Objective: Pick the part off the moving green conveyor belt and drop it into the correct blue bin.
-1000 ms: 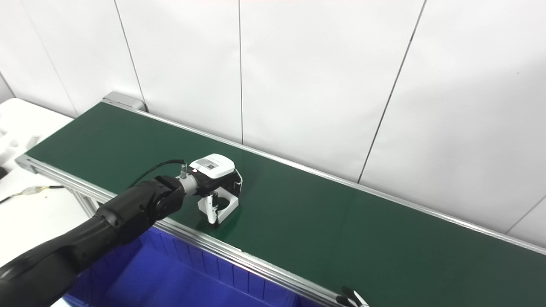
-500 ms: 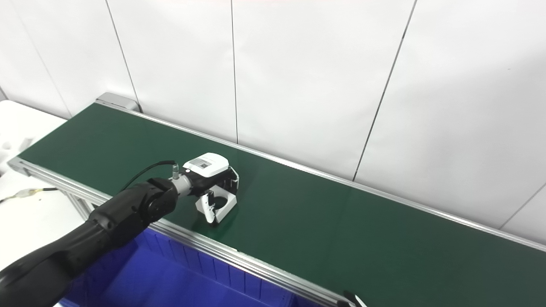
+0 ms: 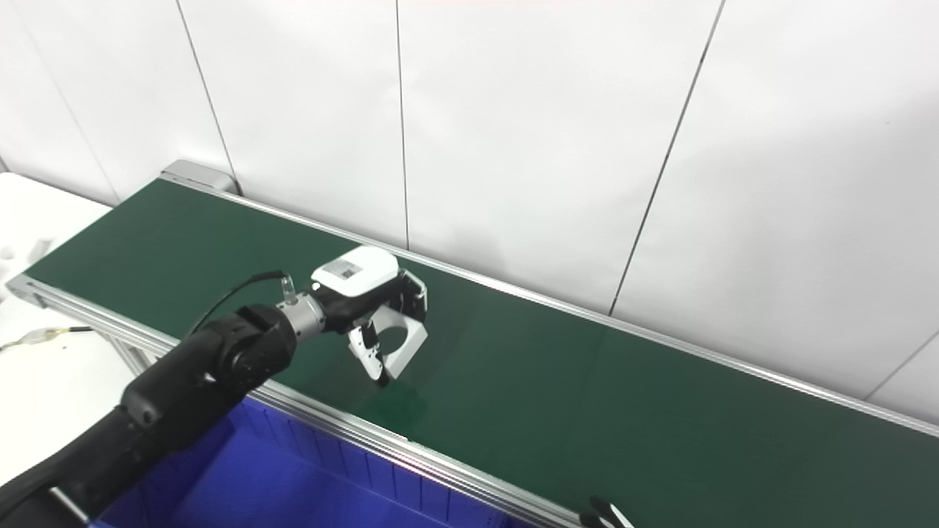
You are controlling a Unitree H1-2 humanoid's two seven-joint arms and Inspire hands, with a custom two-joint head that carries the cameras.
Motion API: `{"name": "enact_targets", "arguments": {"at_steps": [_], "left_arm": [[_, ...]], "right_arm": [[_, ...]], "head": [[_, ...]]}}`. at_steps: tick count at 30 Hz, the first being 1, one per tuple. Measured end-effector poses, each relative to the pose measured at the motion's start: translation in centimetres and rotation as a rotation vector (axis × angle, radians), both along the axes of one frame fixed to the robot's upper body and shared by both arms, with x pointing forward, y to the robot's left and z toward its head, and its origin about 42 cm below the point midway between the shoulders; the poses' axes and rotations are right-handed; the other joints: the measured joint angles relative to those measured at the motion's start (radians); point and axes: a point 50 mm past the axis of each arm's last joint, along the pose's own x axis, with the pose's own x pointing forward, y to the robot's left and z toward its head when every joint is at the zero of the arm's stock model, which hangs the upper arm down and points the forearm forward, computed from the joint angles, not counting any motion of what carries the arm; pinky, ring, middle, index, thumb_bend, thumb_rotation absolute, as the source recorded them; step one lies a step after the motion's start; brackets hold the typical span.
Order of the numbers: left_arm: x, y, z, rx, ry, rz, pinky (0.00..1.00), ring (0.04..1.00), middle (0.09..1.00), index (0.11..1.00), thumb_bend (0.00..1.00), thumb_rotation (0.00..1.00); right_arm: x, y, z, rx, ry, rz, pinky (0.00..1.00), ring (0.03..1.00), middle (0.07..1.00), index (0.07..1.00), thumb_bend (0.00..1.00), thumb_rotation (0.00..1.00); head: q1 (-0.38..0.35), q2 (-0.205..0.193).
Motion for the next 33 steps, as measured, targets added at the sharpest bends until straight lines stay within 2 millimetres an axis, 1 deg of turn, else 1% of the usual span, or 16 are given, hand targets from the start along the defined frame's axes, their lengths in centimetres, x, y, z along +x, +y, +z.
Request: {"name": "enact_targets", "arguments": {"at_steps": [2,7,11,15,20,23,25,28,29,30,32,33], "left_arm": [[-0.7,-0.1,0.8,0.004,-0.011,-0.015,0.33,0.427,0.506,0.491,0.5,0.0],[-2.0,0.4,1.6,-0.009,-0.007,0.003,0.32,0.427,0.512,0.488,0.5,0.0],[-3.2,0.0,2.8,-0.028,-0.044,-0.016,0.3,0.418,0.507,0.492,0.5,0.0],[-4.3,-0.1,3.2,-0.035,-0.034,-0.016,0.31,0.418,0.504,0.495,0.5,0.0],[-5.7,-0.7,3.4,-0.09,-0.008,-0.01,0.33,0.405,0.494,0.508,0.5,0.0],[-6.6,-1.3,3.1,-0.132,0.038,-0.016,0.33,0.391,0.475,0.516,0.5,0.0],[-7.4,-1.7,2.8,-0.143,0.08,-0.004,0.33,0.39,0.467,0.514,0.5,0.0],[-8.4,-2.4,2.4,-0.156,0.131,-0.011,0.33,0.395,0.479,0.512,0.5,0.0],[-8.8,-2.6,2.2,-0.158,0.152,-0.016,0.33,0.395,0.479,0.512,0.5,0.0],[-9.1,-2.8,2.0,-0.16,0.166,-0.023,0.34,0.4,0.484,0.512,0.5,0.0],[-9.8,-3.1,1.4,-0.171,0.186,-0.024,0.35,0.403,0.487,0.511,0.5,0.0],[-10.1,-3.2,1.1,-0.179,0.198,-0.021,0.35,0.405,0.489,0.511,0.5,0.0]], "right_arm": [[0.0,0.0,0.0,0.0,0.0,0.0,0.66,0.76,0.807,0.877,0.71,0.54],[-0.1,-0.1,0.1,0.0,-0.003,-0.001,0.65,0.755,0.801,0.873,0.71,0.54],[-0.1,-0.1,0.1,0.0,-0.001,-0.002,0.65,0.753,0.798,0.872,0.7,0.56],[-0.2,-0.1,0.4,0.004,-0.011,-0.003,0.65,0.755,0.799,0.874,0.71,0.57],[-0.2,-0.3,0.5,0.012,-0.014,-0.006,0.65,0.758,0.801,0.875,0.7,0.58],[-0.2,-0.5,0.7,0.009,-0.02,-0.005,0.66,0.76,0.803,0.876,0.69,0.59],[-0.2,-0.5,1.1,0.012,-0.032,-0.006,0.66,0.761,0.805,0.876,0.69,0.59],[-0.2,-0.5,1.3,0.014,-0.041,-0.006,0.67,0.76,0.807,0.877,0.64,0.6],[-0.3,-0.5,1.4,0.015,-0.041,-0.005,0.67,0.76,0.807,0.877,0.63,0.6],[-0.3,-0.5,1.4,0.015,-0.041,-0.006,0.67,0.762,0.809,0.879,0.61,0.6],[-0.5,-0.5,1.4,0.015,-0.042,-0.006,0.67,0.763,0.809,0.879,0.58,0.61],[-0.6,-0.5,1.6,0.017,-0.044,-0.006,0.67,0.763,0.809,0.879,0.57,0.61]], "head": [[-0.002,0.0],[-0.003,0.005],[-0.003,0.008],[-0.003,0.015],[-0.006,0.035],[-0.008,0.04],[-0.005,0.051],[-0.002,0.066],[-0.002,0.066],[-0.003,0.074],[-0.003,0.077],[-0.002,0.086]]}}
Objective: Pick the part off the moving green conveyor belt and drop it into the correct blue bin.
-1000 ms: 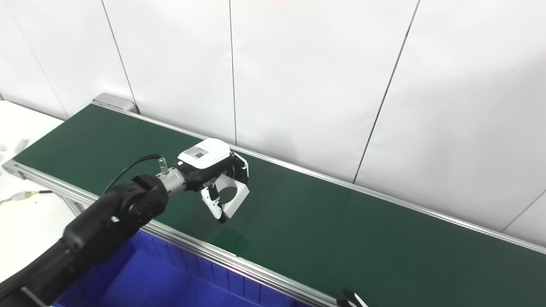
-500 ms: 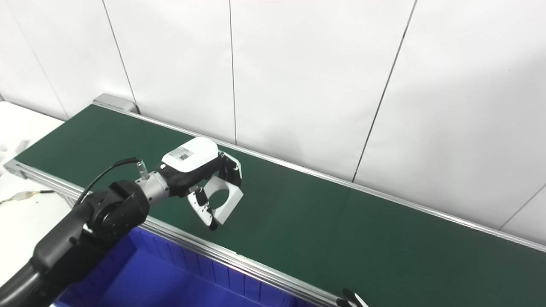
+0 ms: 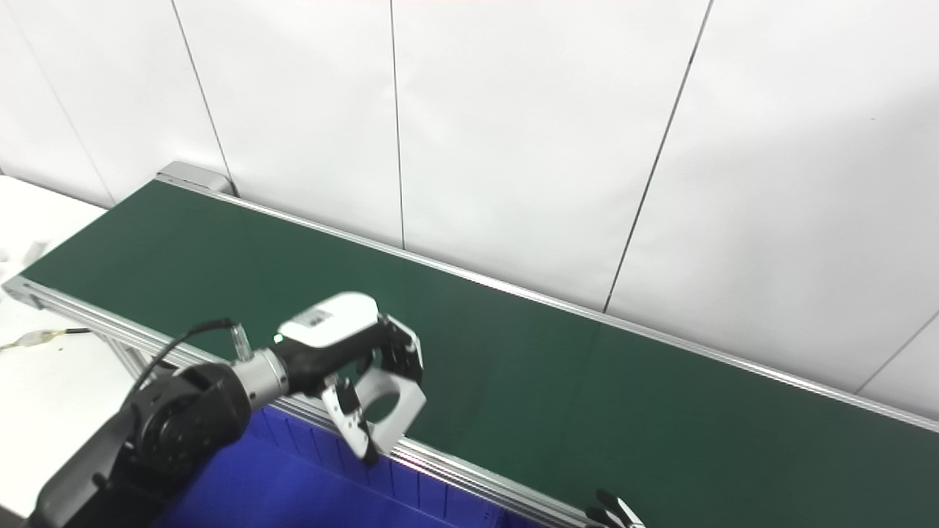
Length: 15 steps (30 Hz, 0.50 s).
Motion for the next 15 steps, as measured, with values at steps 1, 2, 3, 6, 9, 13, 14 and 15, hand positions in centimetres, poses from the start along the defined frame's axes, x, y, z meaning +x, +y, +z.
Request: {"name": "enact_targets", "arguments": {"at_steps": [1,2,3,6,9,13,14,15], "left_arm": [[-0.5,-0.1,-0.4,-0.008,0.012,0.004,0.35,0.402,0.484,0.512,0.5,0.0],[-1.0,-0.2,-0.7,-0.018,0.021,0.009,0.35,0.401,0.48,0.512,0.5,0.0],[-1.6,-0.3,-1.2,-0.028,0.036,0.014,0.35,0.4,0.48,0.512,0.5,0.0],[-2.9,-0.3,-2.3,-0.056,0.065,0.043,0.37,0.411,0.486,0.507,0.5,0.0],[-3.8,0.1,-2.9,-0.069,0.076,0.077,0.38,0.416,0.48,0.507,0.5,0.0],[-4.8,0.4,-3.3,-0.111,0.061,0.126,0.37,0.401,0.473,0.513,0.5,0.0],[-5.1,0.5,-3.4,-0.123,0.057,0.135,0.36,0.4,0.472,0.513,0.5,0.0],[-5.4,0.7,-3.5,-0.133,0.054,0.146,0.37,0.403,0.474,0.513,0.5,0.0]], "right_arm": [[-0.1,0.0,0.2,0.002,-0.005,-0.001,0.67,0.762,0.807,0.876,0.56,0.63],[-0.2,0.0,0.3,0.004,-0.008,-0.002,0.67,0.761,0.806,0.875,0.55,0.65],[-0.2,-0.1,0.4,0.008,-0.01,-0.006,0.67,0.762,0.806,0.875,0.55,0.65],[-0.4,-0.2,0.5,0.014,-0.008,-0.011,0.68,0.772,0.813,0.884,0.53,0.69],[-0.3,-0.1,1.0,0.016,-0.025,-0.005,0.68,0.769,0.813,0.888,0.48,0.7],[-0.1,-0.1,1.7,0.01,-0.034,-0.005,0.68,0.769,0.812,0.889,0.46,0.72],[0.0,-0.1,1.8,0.009,-0.031,-0.006,0.68,0.769,0.811,0.889,0.46,0.73],[0.0,-0.1,1.8,0.009,-0.03,-0.008,0.68,0.769,0.813,0.89,0.47,0.74]], "head": [[0.0,0.0],[0.002,0.008],[0.002,0.008],[0.005,0.031],[0.011,0.077],[0.005,0.118],[0.005,0.118],[0.008,0.146]]}}
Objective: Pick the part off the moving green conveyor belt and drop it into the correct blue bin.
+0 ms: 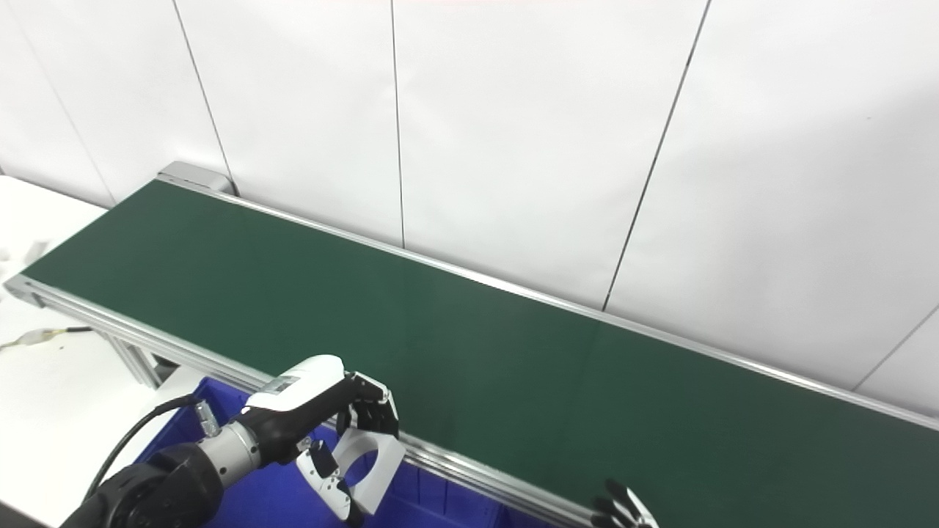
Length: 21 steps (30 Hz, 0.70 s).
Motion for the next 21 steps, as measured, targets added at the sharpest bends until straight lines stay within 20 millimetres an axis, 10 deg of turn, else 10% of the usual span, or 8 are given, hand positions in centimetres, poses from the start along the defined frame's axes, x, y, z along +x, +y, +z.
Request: {"name": "enact_targets", "arguments": {"at_steps": [21], "left_arm": [[-1.8,2.2,-1.3,-0.052,0.003,0.128,0.37,0.412,0.463,0.508,0.5,0.0]], "right_arm": [[0.9,-2.2,1.3,0.02,0.012,-0.015,0.68,0.769,0.807,0.895,0.59,0.82]], "head": [[0.055,0.144]]}}
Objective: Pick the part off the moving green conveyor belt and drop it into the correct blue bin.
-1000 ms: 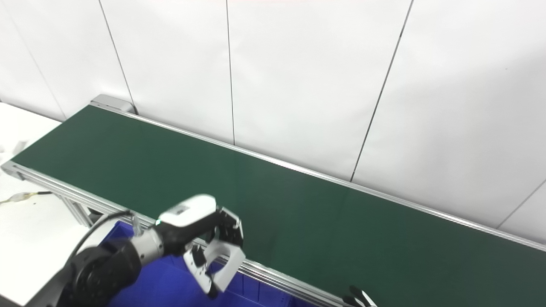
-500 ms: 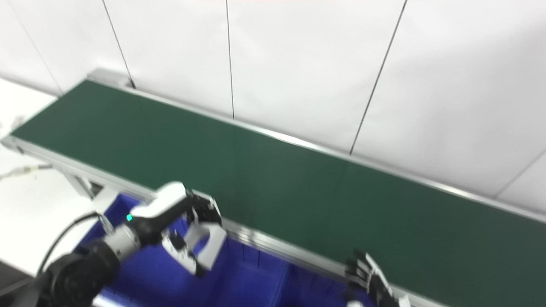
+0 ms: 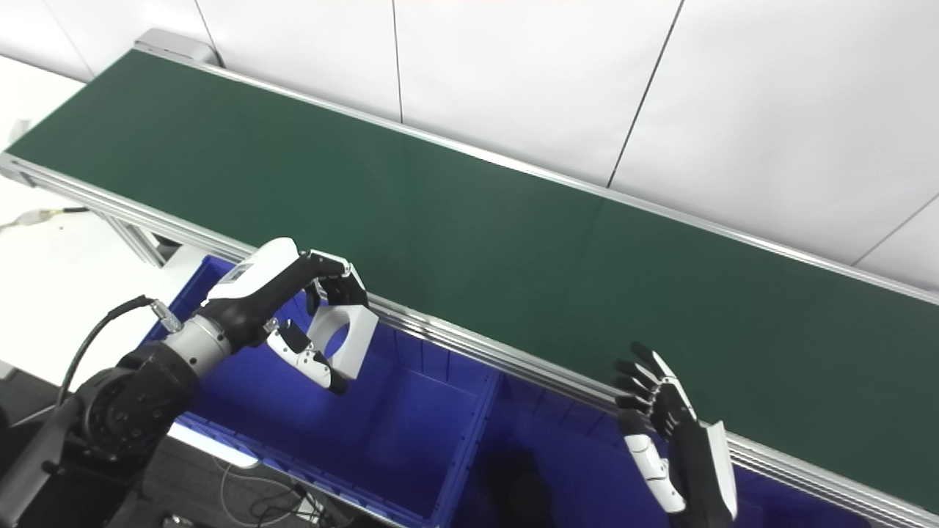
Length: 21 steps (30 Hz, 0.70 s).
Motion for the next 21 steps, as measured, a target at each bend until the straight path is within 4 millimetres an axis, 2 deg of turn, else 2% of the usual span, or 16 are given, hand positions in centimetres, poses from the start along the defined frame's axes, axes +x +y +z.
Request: {"name": "enact_targets", "arguments": {"at_steps": [9,21], "left_arm": [[-0.1,0.5,-3.5,0.02,0.093,0.058,0.36,0.403,0.464,0.513,0.5,0.0],[-0.9,1.0,-10.0,0.086,0.229,0.074,0.4,0.426,0.483,0.508,0.5,0.0]], "right_arm": [[0.0,-0.5,0.3,-0.007,-0.004,-0.008,0.69,0.778,0.82,0.898,0.59,0.85],[-0.3,-0.7,0.3,-0.007,0.002,-0.016,0.69,0.779,0.822,0.895,0.59,0.85]], "head": [[-0.009,0.009],[-0.014,0.009]]}}
